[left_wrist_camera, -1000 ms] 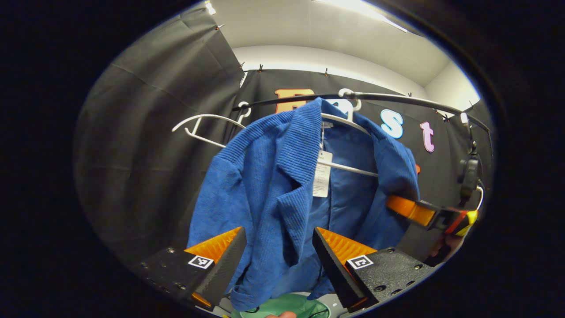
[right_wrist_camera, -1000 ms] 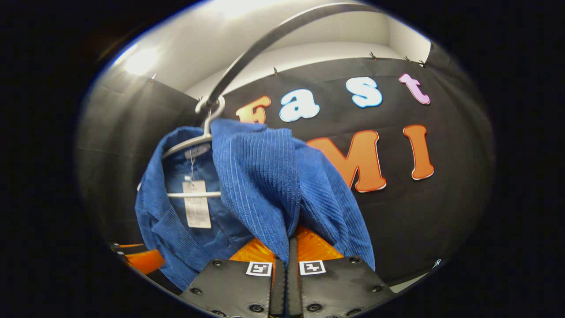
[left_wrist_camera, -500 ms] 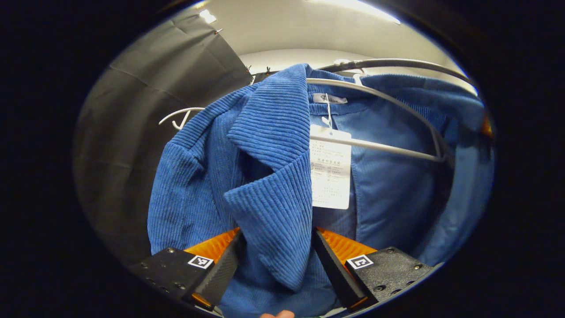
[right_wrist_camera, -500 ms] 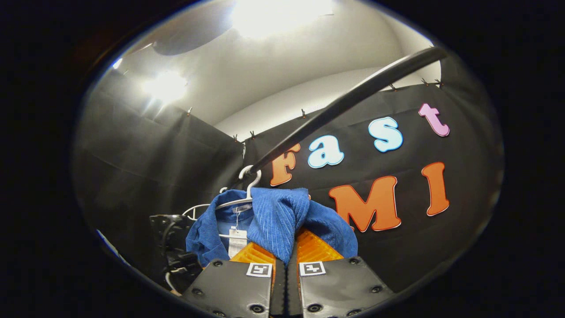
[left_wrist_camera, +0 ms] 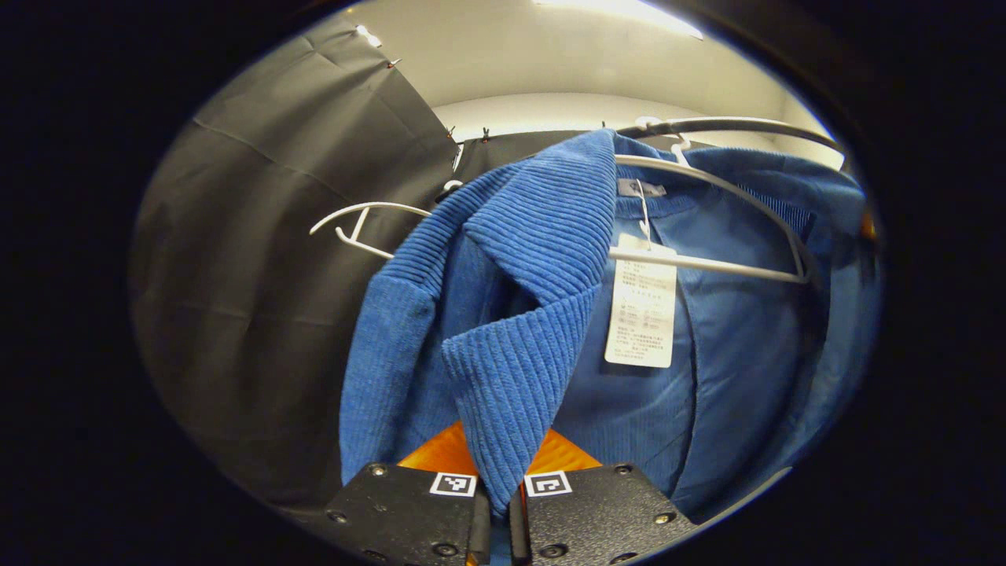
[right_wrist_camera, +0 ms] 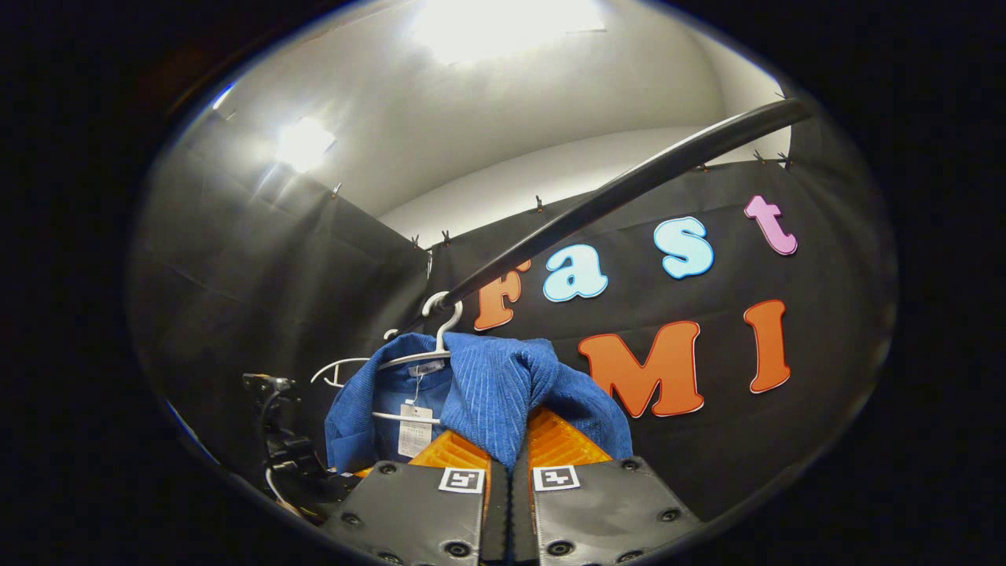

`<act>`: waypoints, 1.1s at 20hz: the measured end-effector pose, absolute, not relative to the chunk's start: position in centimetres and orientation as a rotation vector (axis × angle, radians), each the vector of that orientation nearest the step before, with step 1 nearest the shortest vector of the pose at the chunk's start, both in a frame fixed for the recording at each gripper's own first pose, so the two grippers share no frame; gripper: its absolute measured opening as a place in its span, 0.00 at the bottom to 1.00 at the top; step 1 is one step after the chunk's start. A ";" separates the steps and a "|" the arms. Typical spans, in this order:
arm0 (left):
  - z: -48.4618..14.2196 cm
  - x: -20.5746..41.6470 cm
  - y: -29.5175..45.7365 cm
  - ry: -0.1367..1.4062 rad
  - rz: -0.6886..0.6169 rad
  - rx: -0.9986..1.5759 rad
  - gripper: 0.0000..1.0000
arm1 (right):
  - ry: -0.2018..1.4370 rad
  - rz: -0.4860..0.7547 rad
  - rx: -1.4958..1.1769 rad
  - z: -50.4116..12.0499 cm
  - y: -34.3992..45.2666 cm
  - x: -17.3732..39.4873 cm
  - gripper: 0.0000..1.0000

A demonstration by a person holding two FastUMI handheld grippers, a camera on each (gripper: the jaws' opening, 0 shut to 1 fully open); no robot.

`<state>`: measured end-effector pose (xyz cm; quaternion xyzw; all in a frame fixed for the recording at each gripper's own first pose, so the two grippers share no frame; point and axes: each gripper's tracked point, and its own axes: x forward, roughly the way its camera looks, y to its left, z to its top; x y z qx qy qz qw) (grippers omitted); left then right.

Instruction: Grasp the clothes on the hanger with both hands and then place them into the laundry hamper below.

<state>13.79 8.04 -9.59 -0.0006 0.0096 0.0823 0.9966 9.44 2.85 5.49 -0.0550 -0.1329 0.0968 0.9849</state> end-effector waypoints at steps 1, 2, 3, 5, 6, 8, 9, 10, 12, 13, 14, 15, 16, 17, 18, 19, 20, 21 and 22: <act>-8.6 13.2 8.2 0.016 0.156 0.008 0.07 | -0.269 0.185 -0.112 5.5 2.7 9.7 0.09; -7.5 12.7 8.3 0.011 0.145 0.029 0.06 | -0.268 0.179 -0.114 5.4 2.6 9.8 0.10; -6.0 12.1 8.4 -0.005 0.129 0.055 0.06 | -0.266 0.177 -0.113 5.3 2.5 9.8 0.10; -2.4 11.1 8.6 -0.059 0.111 0.122 0.11 | -0.268 0.175 -0.107 5.4 2.4 9.6 0.09; -0.5 10.8 8.7 -0.089 0.112 0.161 0.11 | -0.270 0.171 -0.109 5.5 2.3 9.8 0.09; 2.9 10.3 10.0 -0.142 0.150 0.235 0.11 | -0.275 0.157 -0.118 5.7 2.0 9.9 0.10; 4.3 9.9 11.4 -0.159 0.183 0.270 0.11 | -0.277 0.154 -0.117 5.8 1.8 9.9 0.10; 5.5 9.9 12.5 -0.171 0.206 0.296 0.11 | -0.278 0.155 -0.114 5.9 1.9 9.8 0.10; 7.3 10.4 13.9 -0.178 0.235 0.338 0.08 | -0.282 0.151 -0.112 6.0 1.8 9.8 0.09; 8.2 10.5 14.7 -0.176 0.251 0.366 0.08 | -0.284 0.147 -0.114 6.0 1.7 9.8 0.09; 9.3 10.5 14.8 -0.187 0.257 0.397 0.08 | -0.284 0.144 -0.115 6.1 1.7 9.9 0.09; 10.5 10.6 14.7 -0.204 0.257 0.428 0.08 | -0.284 0.140 -0.116 6.1 1.7 10.0 0.09; 11.5 10.9 14.5 -0.218 0.253 0.453 0.10 | -0.283 0.133 -0.117 6.0 1.5 10.0 0.09; 12.1 11.2 14.5 -0.222 0.248 0.463 0.09 | -0.283 0.127 -0.117 6.0 1.4 10.2 0.09; 12.7 11.7 14.5 -0.224 0.235 0.454 0.07 | -0.281 0.122 -0.116 6.0 1.3 10.3 0.09; 13.0 12.1 14.4 -0.223 0.220 0.434 0.06 | -0.279 0.118 -0.113 6.0 1.3 10.4 0.09; 13.3 12.7 14.7 -0.223 0.206 0.412 0.08 | -0.277 0.116 -0.108 6.0 1.2 10.6 0.09; 13.8 13.3 15.2 -0.229 0.197 0.399 0.08 | -0.274 0.114 -0.102 5.9 1.2 10.8 0.09; 14.2 13.9 15.8 -0.236 0.193 0.403 0.08 | -0.271 0.112 -0.099 5.9 1.1 10.9 0.09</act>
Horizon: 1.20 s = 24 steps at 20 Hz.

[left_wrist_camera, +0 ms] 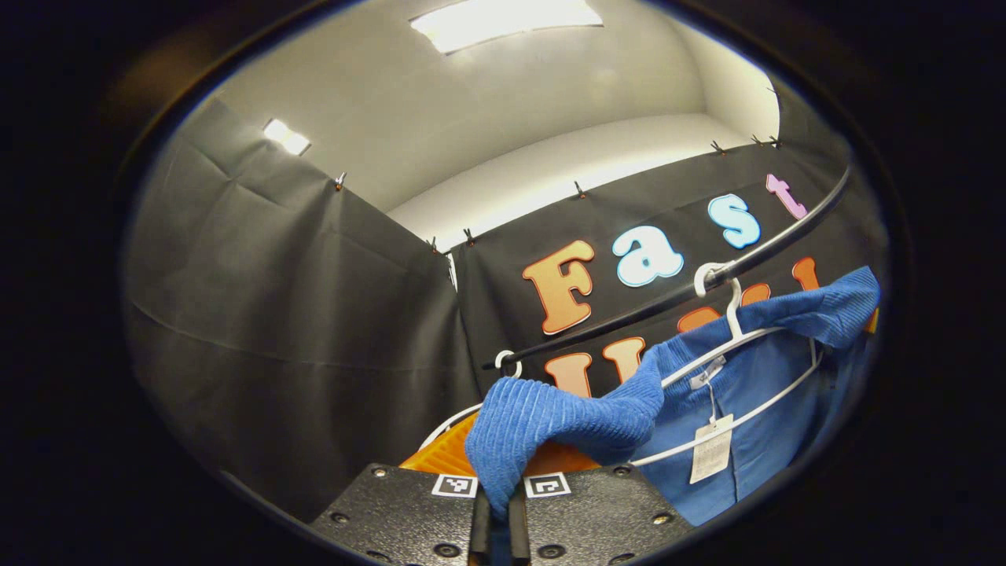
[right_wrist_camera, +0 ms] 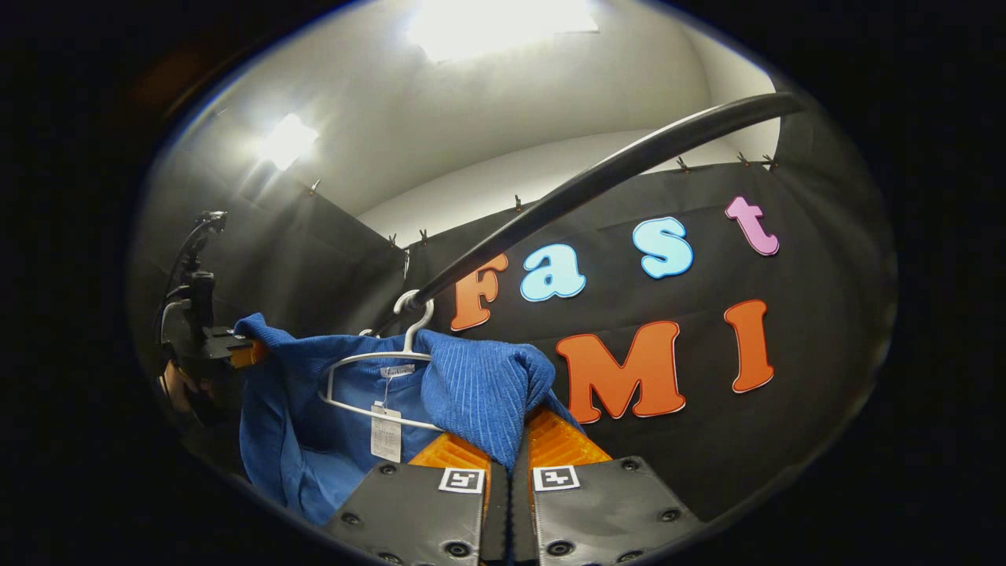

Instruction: Grasp the clothes on the hanger with both hands and then place them into the laundry hamper below.

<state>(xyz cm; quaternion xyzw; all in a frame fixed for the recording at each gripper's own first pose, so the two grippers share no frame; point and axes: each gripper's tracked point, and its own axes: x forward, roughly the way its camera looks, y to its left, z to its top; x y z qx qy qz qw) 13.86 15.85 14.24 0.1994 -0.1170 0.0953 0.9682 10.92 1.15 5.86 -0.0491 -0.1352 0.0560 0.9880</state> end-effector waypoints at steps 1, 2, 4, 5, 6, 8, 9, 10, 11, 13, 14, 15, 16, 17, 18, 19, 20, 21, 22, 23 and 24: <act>14.3 14.5 16.8 -0.236 0.189 0.407 0.08 | -0.270 0.109 -0.097 5.8 1.0 11.0 0.09; 14.2 15.2 17.4 -0.231 0.177 0.394 0.08 | -0.265 0.107 -0.095 5.7 0.9 11.0 0.09; 13.5 16.4 18.6 -0.210 0.150 0.323 0.08 | -0.257 0.102 -0.090 5.6 0.7 11.1 0.09; 13.1 16.8 19.7 -0.199 0.150 0.310 0.08 | -0.254 0.098 -0.090 5.5 0.6 11.2 0.09; 12.9 17.2 20.7 -0.197 0.152 0.313 0.06 | -0.252 0.094 -0.094 5.4 0.4 11.3 0.10; 12.0 18.0 21.6 -0.192 0.140 0.292 0.08 | -0.246 0.089 -0.099 5.3 0.3 11.5 0.10; 11.3 18.2 22.1 -0.185 0.135 0.262 0.05 | -0.243 0.085 -0.101 5.3 0.3 11.8 0.10; 10.7 18.4 22.5 -0.177 0.135 0.239 0.08 | -0.242 0.082 -0.103 5.2 0.1 11.8 0.09; 10.1 18.5 23.0 -0.169 0.142 0.228 0.08 | -0.241 0.078 -0.104 5.2 0.1 11.9 0.09; 9.0 19.0 23.6 -0.158 0.153 0.208 0.08 | -0.236 0.074 -0.109 5.1 -0.1 12.2 0.09; 8.4 19.3 23.7 -0.148 0.153 0.194 0.08 | -0.234 0.072 -0.112 5.1 -0.2 12.2 0.10; 7.8 19.5 23.8 -0.137 0.153 0.190 0.10 | -0.233 0.070 -0.113 5.0 -0.3 12.4 0.09; 7.2 19.7 23.9 -0.129 0.152 0.193 0.10 | -0.233 0.068 -0.114 5.1 -0.3 12.4 0.09; 6.8 20.0 23.8 -0.120 0.150 0.197 0.08 | -0.233 0.065 -0.115 5.1 -0.4 12.6 0.09; 6.3 20.3 23.7 -0.111 0.145 0.196 0.08 | -0.233 0.062 -0.115 5.0 -0.4 12.6 0.10; 5.6 20.6 23.6 -0.098 0.141 0.195 0.10 | -0.232 0.061 -0.114 4.9 -0.5 12.6 0.10; 4.9 20.8 23.7 -0.083 0.138 0.194 0.08 | -0.230 0.059 -0.113 4.9 -0.5 12.8 0.10; 4.0 21.2 23.7 -0.062 0.137 0.192 0.08 | -0.230 0.057 -0.112 4.8 -0.6 12.9 0.10; 2.9 21.7 23.8 -0.038 0.136 0.186 0.08 | -0.230 0.057 -0.111 4.9 -0.6 13.1 0.10; 2.0 22.1 23.6 -0.019 0.129 0.177 0.08 | -0.228 0.059 -0.111 4.9 -0.6 13.3 0.10; 1.1 22.3 23.3 -0.004 0.120 0.172 0.08 | -0.228 0.059 -0.115 4.9 -0.6 13.3 0.09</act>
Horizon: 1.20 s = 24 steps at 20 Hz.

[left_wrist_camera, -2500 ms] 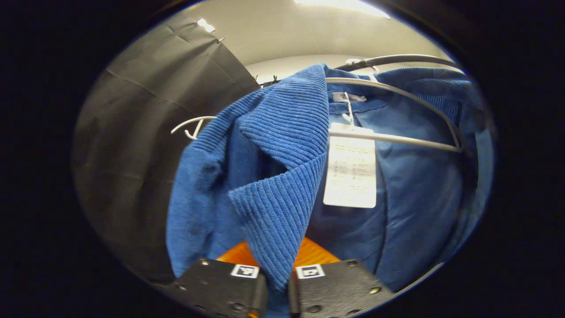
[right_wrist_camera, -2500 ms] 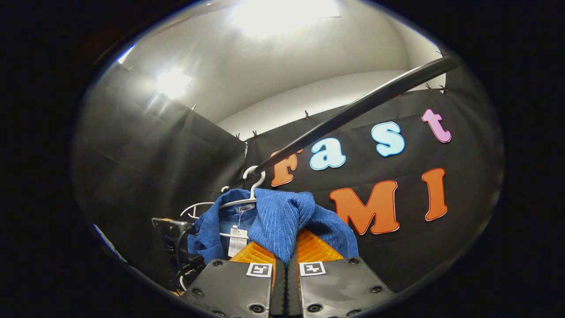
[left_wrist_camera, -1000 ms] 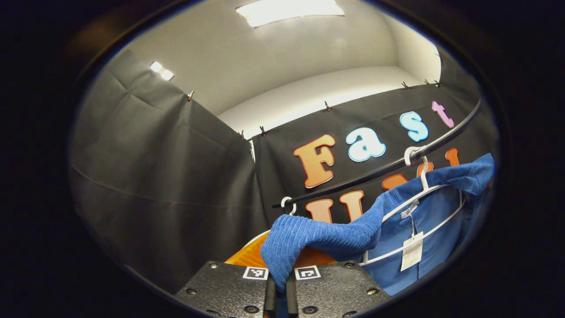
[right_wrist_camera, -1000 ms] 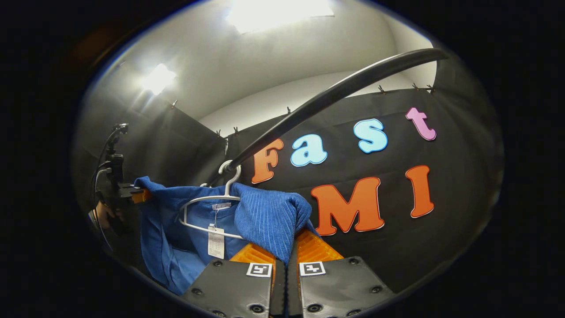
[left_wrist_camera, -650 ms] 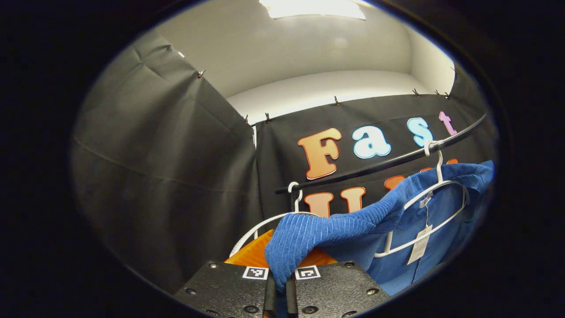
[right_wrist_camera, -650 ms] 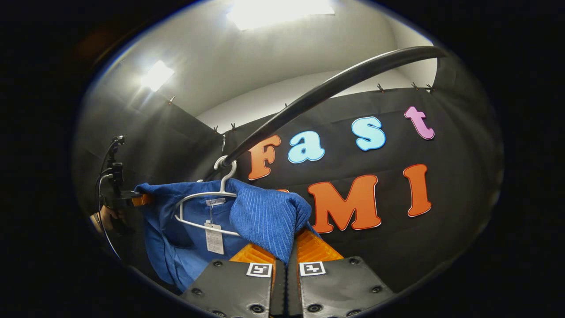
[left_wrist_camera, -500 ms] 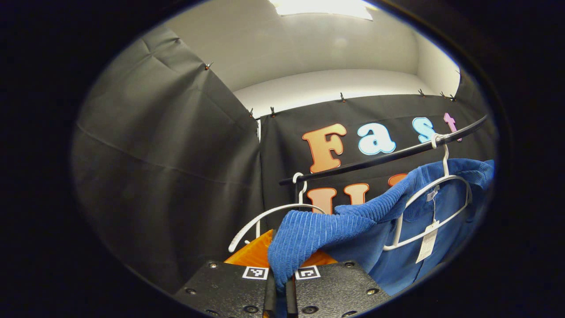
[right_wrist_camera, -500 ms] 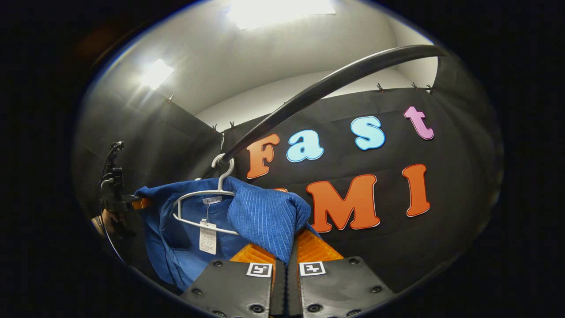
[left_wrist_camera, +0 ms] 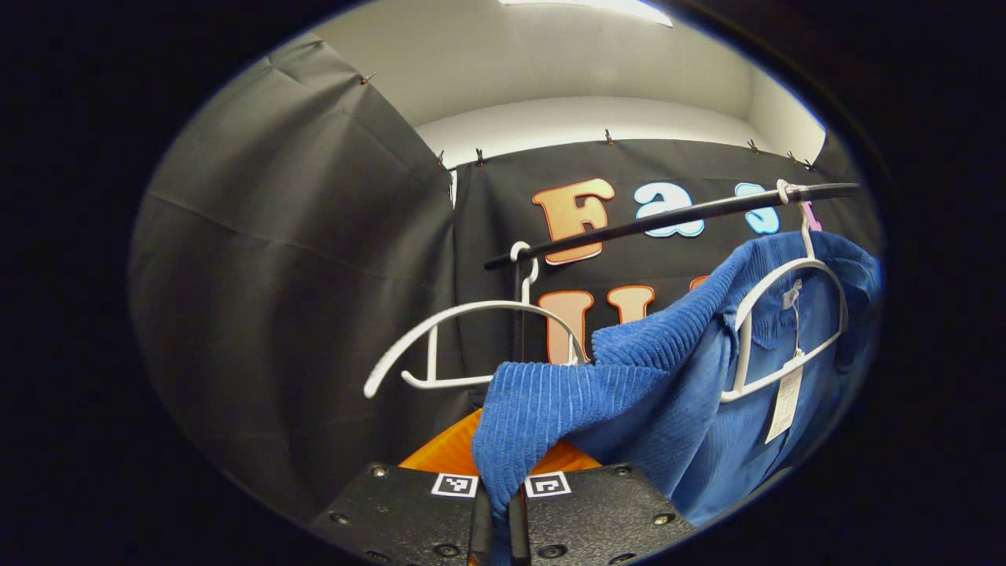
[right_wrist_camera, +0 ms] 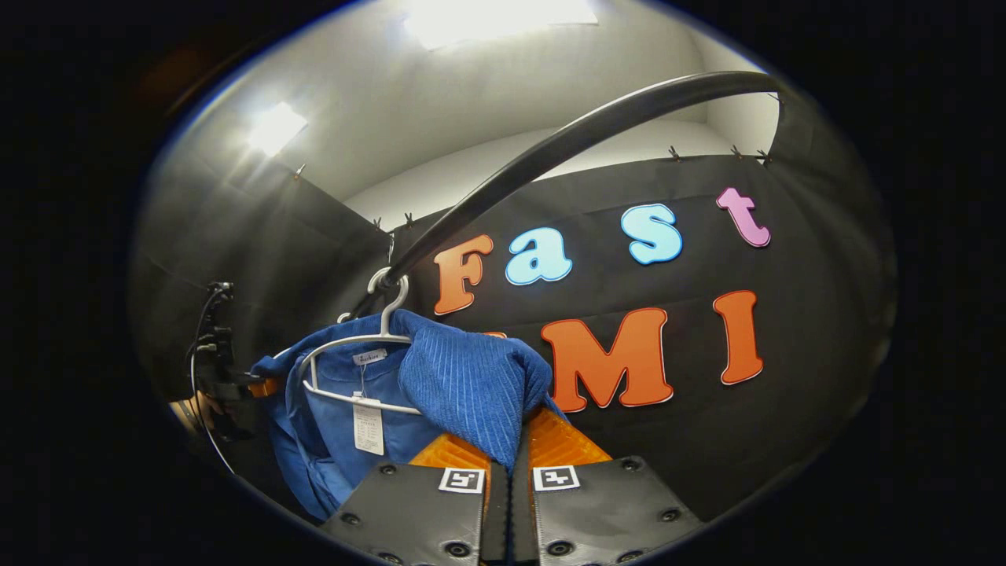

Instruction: Grasp the clothes on the hanger with both hands and then place them into the laundry hamper below.

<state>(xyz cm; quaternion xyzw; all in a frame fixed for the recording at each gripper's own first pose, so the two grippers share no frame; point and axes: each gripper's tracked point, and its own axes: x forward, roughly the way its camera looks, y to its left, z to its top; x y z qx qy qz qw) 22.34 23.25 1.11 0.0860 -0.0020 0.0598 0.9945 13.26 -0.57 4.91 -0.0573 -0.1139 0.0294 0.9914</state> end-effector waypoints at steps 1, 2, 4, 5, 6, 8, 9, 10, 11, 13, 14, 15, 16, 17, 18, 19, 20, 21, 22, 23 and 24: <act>0.4 22.3 23.1 0.005 0.110 0.170 0.08 | -0.230 0.057 -0.121 4.9 -0.6 13.2 0.10; -0.4 22.4 22.8 0.017 0.101 0.157 0.08 | -0.231 0.054 -0.126 4.9 -0.6 13.0 0.10; -2.7 22.5 22.2 0.066 0.080 0.096 0.08 | -0.236 0.055 -0.130 5.1 -0.4 13.1 0.10; -3.7 22.5 21.9 0.090 0.077 0.070 0.08 | -0.238 0.056 -0.131 5.1 -0.4 13.3 0.10; -4.2 22.4 21.7 0.103 0.081 0.067 0.08 | -0.240 0.057 -0.132 5.2 -0.3 13.3 0.10; -4.3 22.1 21.3 0.091 0.082 0.116 0.08 | -0.256 0.040 -0.136 5.7 -0.7 13.1 0.09; -4.6 21.8 21.1 0.098 0.075 0.125 0.11 | -0.270 0.030 -0.132 6.1 -1.1 13.3 0.09; -5.3 21.5 20.9 0.112 0.069 0.114 0.08 | -0.279 0.026 -0.119 6.4 -1.2 13.4 0.10; -6.1 21.3 20.6 0.126 0.063 0.097 0.08 | -0.286 0.029 -0.102 6.6 -1.3 13.5 0.10; -7.2 20.7 20.1 0.141 0.058 0.085 0.10 | -0.301 0.024 -0.101 7.2 -1.7 14.2 0.10; -7.6 20.6 19.9 0.149 0.056 0.094 0.08 | -0.309 0.018 -0.114 7.5 -1.8 14.4 0.10; -8.2 20.4 19.7 0.161 0.053 0.103 0.08 | -0.315 0.015 -0.122 7.8 -1.8 14.4 0.10; -8.5 20.5 19.8 0.178 0.061 0.100 0.08 | -0.317 0.020 -0.120 8.1 -1.5 14.4 0.10; -8.4 20.9 20.1 0.178 0.075 0.077 0.08 | -0.321 0.025 -0.117 8.3 -1.3 14.4 0.10; -7.8 21.5 20.3 0.163 0.089 0.043 0.08 | -0.329 0.021 -0.117 8.6 -1.3 14.4 0.09; -7.0 21.9 21.0 0.142 0.114 0.021 0.08 | -0.335 0.016 -0.118 8.7 -1.4 14.3 0.10; -6.0 22.4 21.9 0.114 0.137 0.013 0.08 | -0.338 0.016 -0.119 8.8 -1.3 14.0 0.09; -4.7 23.0 22.9 0.090 0.160 0.014 0.08 | -0.334 0.019 -0.118 8.6 -1.2 14.0 0.10; -3.5 23.6 23.6 0.070 0.173 0.016 0.08 | -0.329 0.026 -0.117 8.6 -1.2 14.1 0.09; -2.0 24.4 24.1 0.054 0.186 0.032 0.08 | -0.325 0.030 -0.117 8.4 -1.2 14.2 0.09; -0.3 25.0 24.6 0.032 0.199 0.071 0.08 | -0.322 0.032 -0.116 8.5 -1.0 14.2 0.09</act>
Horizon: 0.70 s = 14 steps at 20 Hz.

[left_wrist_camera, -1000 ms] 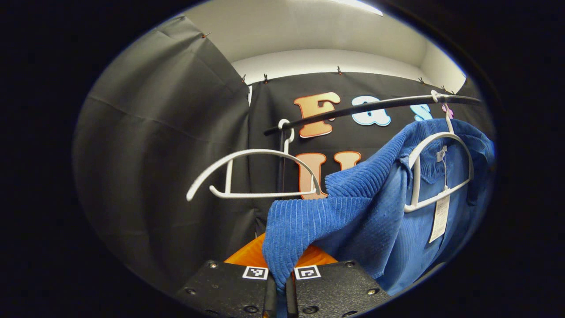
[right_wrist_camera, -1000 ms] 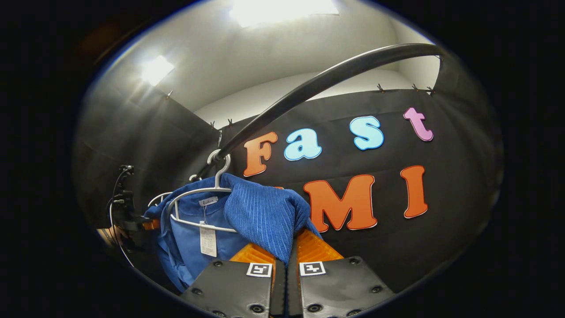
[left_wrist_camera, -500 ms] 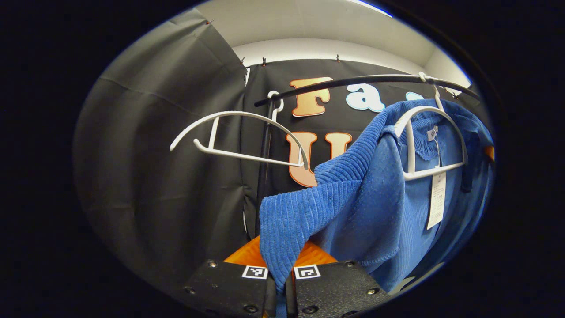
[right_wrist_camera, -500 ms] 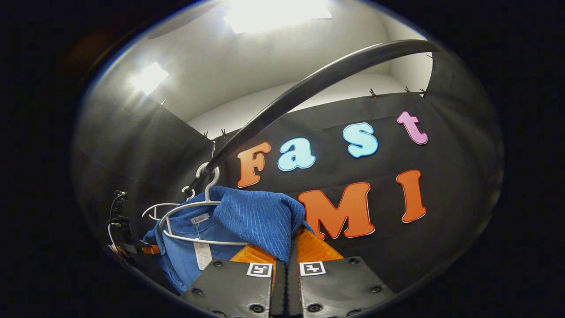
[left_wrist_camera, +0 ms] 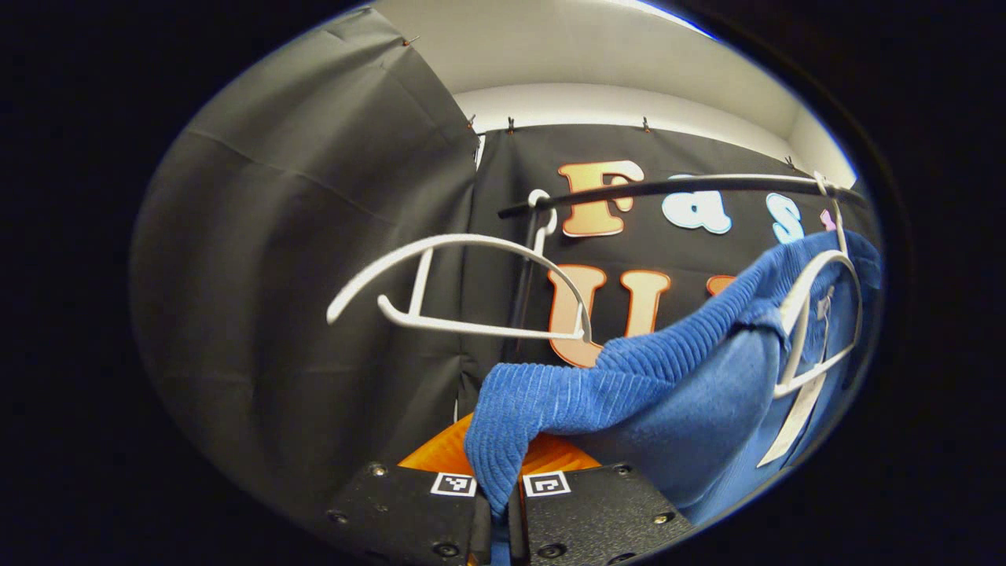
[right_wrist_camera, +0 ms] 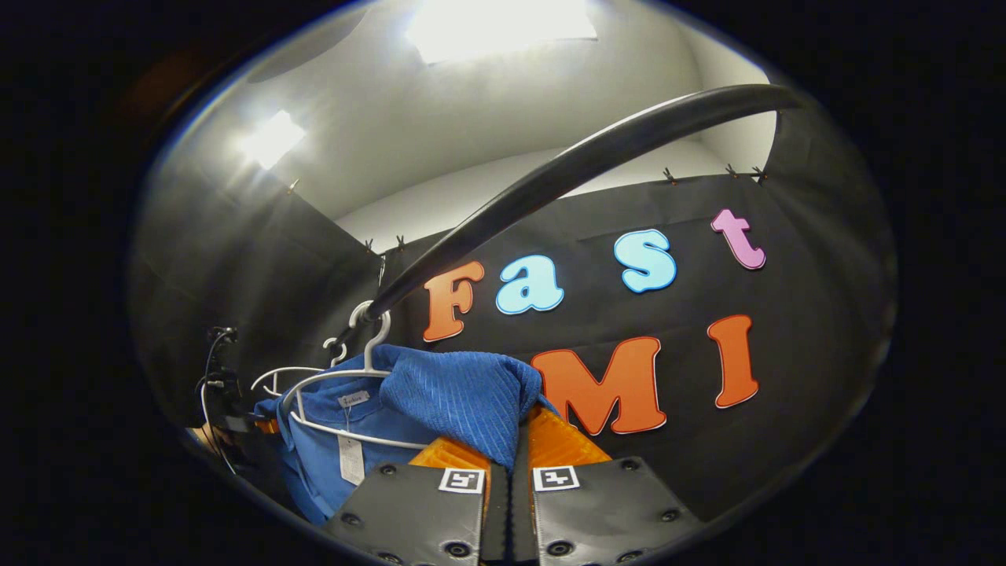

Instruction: Grasp the clothes on the hanger with both hands and then place them into the laundry hamper below.

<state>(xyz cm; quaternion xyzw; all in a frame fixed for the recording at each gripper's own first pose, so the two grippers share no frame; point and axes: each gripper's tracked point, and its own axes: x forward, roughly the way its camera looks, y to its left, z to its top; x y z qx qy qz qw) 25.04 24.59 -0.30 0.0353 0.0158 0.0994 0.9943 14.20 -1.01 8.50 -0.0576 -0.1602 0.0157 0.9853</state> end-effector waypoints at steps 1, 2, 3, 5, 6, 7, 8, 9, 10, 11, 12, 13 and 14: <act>1.9 25.5 25.4 0.005 0.213 0.123 0.08 | -0.320 0.035 -0.112 8.4 -0.8 14.2 0.09; 3.9 25.9 25.9 -0.023 0.223 0.169 0.08 | -0.321 0.037 -0.106 8.4 -0.8 14.1 0.09; 6.0 26.0 26.2 -0.048 0.231 0.201 0.08 | -0.322 0.040 -0.103 8.4 -0.8 14.1 0.09; 9.9 25.5 26.6 -0.101 0.242 0.245 0.08 | -0.325 0.048 -0.100 8.3 -0.6 13.9 0.09; 11.7 25.2 26.8 -0.128 0.252 0.284 0.08 | -0.325 0.055 -0.098 8.4 -0.3 14.1 0.09; 13.2 25.0 27.2 -0.148 0.267 0.333 0.08 | -0.325 0.066 -0.096 8.3 0.0 14.3 0.09; 14.0 25.1 27.5 -0.155 0.278 0.362 0.05 | -0.325 0.081 -0.095 8.3 0.5 14.6 0.09; 14.5 25.0 27.8 -0.156 0.278 0.365 0.05 | -0.329 0.091 -0.098 8.4 0.9 14.8 0.09; 14.5 25.1 27.9 -0.150 0.275 0.360 0.07 | -0.333 0.096 -0.105 8.4 1.2 14.8 0.09; 13.7 25.0 28.2 -0.134 0.274 0.360 0.07 | -0.337 0.093 -0.111 8.4 1.2 14.7 0.09; 12.2 24.9 28.3 -0.109 0.273 0.357 0.07 | -0.342 0.087 -0.110 8.6 1.1 14.7 0.09; 10.3 24.8 28.2 -0.078 0.267 0.348 0.07 | -0.348 0.081 -0.097 8.8 0.9 14.7 0.09; 7.8 24.8 28.3 -0.042 0.261 0.335 0.07 | -0.356 0.077 -0.083 9.1 0.8 14.5 0.09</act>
